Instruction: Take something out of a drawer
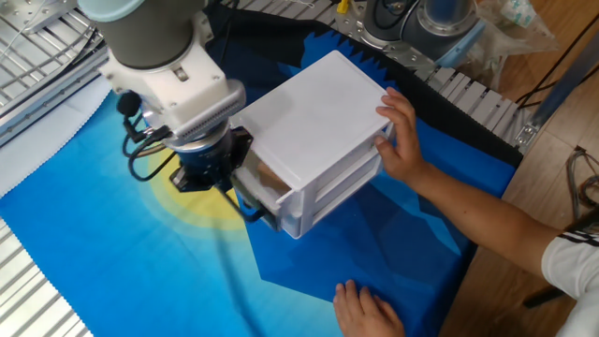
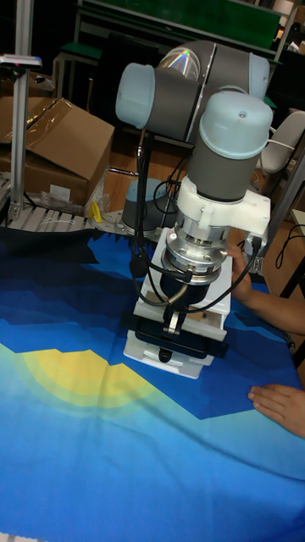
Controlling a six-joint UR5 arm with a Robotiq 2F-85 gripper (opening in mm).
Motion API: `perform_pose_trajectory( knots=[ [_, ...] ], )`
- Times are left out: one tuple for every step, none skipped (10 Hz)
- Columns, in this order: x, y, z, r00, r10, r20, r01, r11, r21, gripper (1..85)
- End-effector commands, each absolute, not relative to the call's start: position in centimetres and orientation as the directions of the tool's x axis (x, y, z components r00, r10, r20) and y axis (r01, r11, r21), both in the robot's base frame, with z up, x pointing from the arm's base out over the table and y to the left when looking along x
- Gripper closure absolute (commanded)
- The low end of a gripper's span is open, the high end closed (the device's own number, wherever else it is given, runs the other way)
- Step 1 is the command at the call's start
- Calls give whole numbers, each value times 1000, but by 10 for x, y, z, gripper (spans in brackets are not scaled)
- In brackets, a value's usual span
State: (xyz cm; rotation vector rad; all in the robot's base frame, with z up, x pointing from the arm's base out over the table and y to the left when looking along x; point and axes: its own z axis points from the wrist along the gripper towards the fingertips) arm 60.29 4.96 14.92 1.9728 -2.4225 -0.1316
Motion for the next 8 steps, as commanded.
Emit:
perform_pose_trajectory(
  knots=[
    [628, 48, 149, -181, -981, -68, -983, 179, 34, 847],
    [633, 47, 147, -175, -982, -71, -985, 173, 27, 847],
    [636, 47, 148, -172, -982, -73, -985, 170, 23, 847],
    [637, 47, 148, -173, -982, -75, -985, 172, 23, 847],
    [639, 48, 148, -173, -982, -77, -985, 172, 19, 847],
    [644, 48, 149, -166, -982, -86, -986, 166, 3, 847],
    [652, 46, 152, -150, -985, -83, -988, 153, -20, 847],
    [652, 45, 152, -153, -985, -81, -988, 155, -19, 847]
  ],
)
